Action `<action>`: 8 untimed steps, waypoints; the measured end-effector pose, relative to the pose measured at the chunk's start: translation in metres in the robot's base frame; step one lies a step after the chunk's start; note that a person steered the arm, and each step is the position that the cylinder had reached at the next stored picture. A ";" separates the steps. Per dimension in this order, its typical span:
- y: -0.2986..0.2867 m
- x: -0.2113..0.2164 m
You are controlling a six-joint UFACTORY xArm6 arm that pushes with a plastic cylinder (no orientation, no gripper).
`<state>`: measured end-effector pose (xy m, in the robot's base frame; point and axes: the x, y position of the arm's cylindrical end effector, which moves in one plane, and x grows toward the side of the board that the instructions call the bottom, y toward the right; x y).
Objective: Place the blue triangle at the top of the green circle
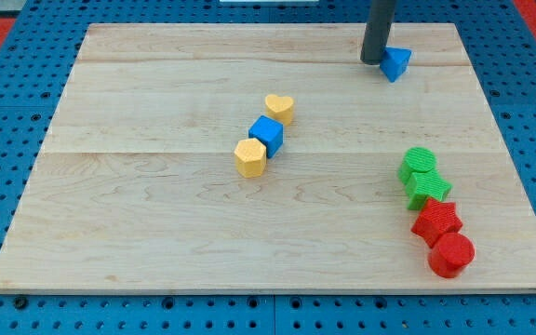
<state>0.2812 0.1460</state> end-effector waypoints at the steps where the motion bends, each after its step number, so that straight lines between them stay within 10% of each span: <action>1: 0.000 0.015; 2: 0.001 -0.035; 8: 0.000 0.046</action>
<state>0.3269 0.1464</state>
